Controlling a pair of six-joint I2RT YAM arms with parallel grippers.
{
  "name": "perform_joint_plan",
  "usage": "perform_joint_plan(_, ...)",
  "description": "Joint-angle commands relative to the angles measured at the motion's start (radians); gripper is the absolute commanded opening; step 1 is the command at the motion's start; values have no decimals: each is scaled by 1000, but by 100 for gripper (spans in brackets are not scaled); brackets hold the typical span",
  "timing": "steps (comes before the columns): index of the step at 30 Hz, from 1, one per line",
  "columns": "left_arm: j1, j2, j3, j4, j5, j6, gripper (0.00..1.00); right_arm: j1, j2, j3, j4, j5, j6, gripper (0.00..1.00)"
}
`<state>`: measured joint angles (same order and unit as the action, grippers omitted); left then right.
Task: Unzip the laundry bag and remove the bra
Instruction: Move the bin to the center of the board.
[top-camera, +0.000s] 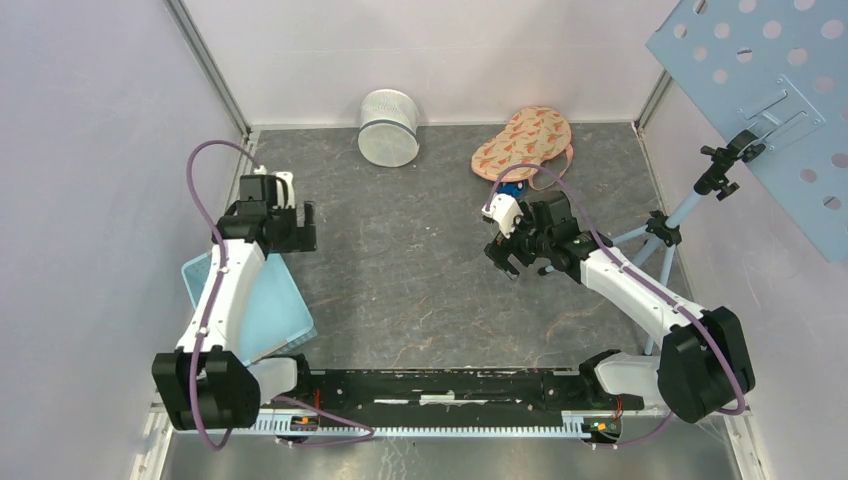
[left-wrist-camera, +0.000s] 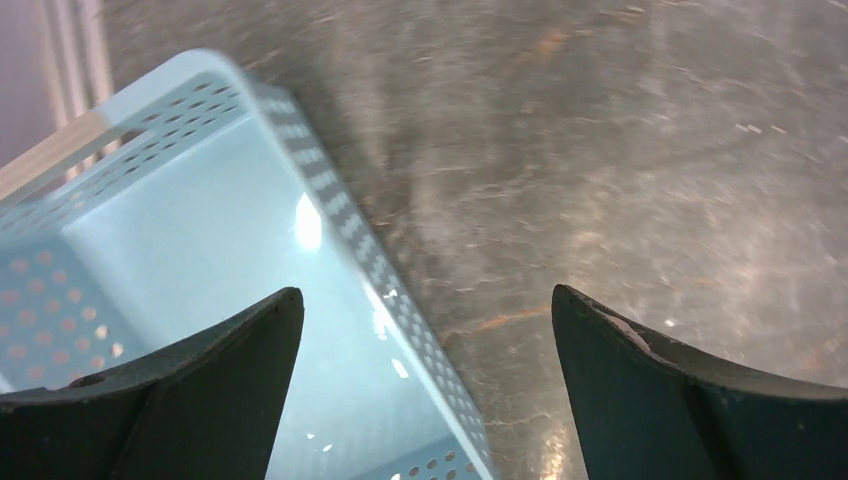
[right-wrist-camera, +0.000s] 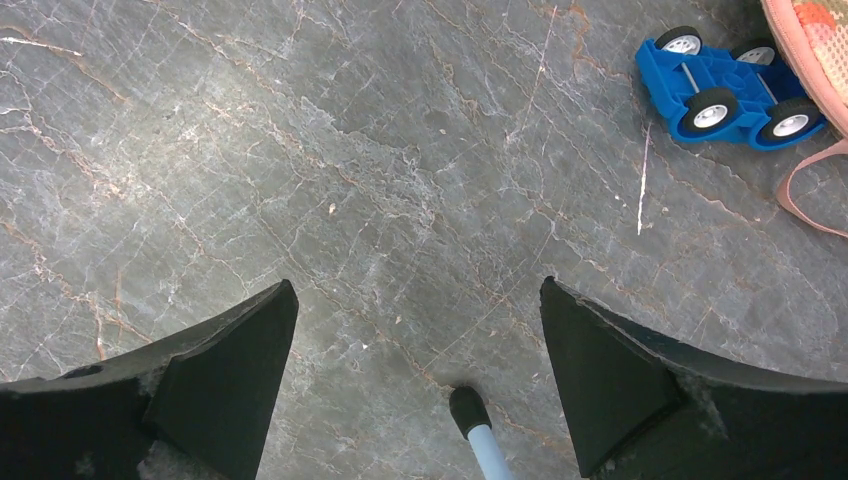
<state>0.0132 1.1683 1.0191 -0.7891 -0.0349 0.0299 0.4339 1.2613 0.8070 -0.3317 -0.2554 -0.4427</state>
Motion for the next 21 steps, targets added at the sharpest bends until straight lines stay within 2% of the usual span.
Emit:
perform_joint_plan(1,62,56,25,15,-123,-90,100,3,-10,4,18,-20,0,98)
perform_joint_plan(3,61,93,20,27,-188,-93,100,3,-8,4,19,-21,1,98)
perform_joint_plan(6,67,152,12,42,-243,-95,95,2,-7,6,20,-21,1,98)
perform_joint_plan(13,80,281,3,101,-252,-107,80,2,1,8,22,-21,1,98)
perform_joint_plan(21,82,364,11,195,-186,-3,43,2,8,12,20,-26,3,98)
